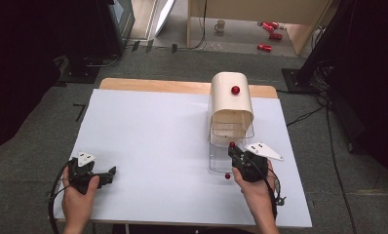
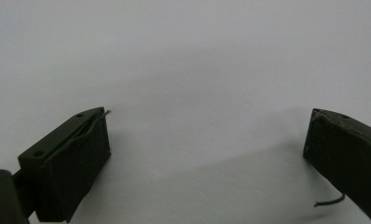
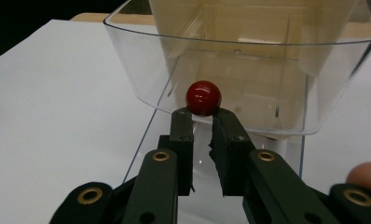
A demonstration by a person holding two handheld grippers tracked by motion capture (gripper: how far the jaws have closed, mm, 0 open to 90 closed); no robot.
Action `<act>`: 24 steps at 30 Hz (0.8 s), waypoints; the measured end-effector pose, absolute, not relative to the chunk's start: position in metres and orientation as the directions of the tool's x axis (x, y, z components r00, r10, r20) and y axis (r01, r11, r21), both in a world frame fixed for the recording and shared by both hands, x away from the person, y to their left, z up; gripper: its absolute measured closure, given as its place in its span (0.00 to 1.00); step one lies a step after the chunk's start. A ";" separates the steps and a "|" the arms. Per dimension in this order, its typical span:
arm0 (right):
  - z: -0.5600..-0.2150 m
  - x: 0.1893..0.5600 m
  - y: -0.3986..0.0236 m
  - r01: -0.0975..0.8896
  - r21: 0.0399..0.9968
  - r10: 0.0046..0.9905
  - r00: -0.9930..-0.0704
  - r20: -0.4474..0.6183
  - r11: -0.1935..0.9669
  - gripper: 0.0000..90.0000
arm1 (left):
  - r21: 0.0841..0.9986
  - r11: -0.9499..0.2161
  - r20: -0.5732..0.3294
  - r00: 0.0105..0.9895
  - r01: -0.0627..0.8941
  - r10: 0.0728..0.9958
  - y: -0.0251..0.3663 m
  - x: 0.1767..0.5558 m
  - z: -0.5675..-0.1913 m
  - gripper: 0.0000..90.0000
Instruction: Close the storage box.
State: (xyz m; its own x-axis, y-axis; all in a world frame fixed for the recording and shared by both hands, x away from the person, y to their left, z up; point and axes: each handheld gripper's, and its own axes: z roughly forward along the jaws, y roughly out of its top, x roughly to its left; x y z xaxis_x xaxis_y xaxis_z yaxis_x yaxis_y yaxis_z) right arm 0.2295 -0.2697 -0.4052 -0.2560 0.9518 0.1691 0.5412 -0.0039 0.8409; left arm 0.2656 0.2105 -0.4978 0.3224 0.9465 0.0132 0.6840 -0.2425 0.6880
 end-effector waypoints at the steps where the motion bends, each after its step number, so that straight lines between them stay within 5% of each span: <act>1: -0.405 0.232 -0.270 0.542 0.841 0.952 -0.255 0.169 -0.004 0.89 | 0.688 -0.243 0.014 0.322 0.684 0.947 0.211 0.266 -0.498 0.00; 24: -0.404 0.278 -0.271 0.556 0.831 0.959 -0.230 0.167 -0.011 0.90 | 0.688 -0.242 0.013 0.322 0.684 0.947 0.210 0.266 -0.498 0.00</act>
State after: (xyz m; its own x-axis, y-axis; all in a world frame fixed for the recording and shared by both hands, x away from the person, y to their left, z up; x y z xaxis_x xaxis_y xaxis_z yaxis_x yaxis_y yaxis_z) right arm 0.2777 -0.2714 -0.4036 -0.2295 0.9589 0.1666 0.5559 -0.0113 0.8312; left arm 0.2656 0.2105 -0.4979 0.3219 0.9467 0.0134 0.6838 -0.2423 0.6883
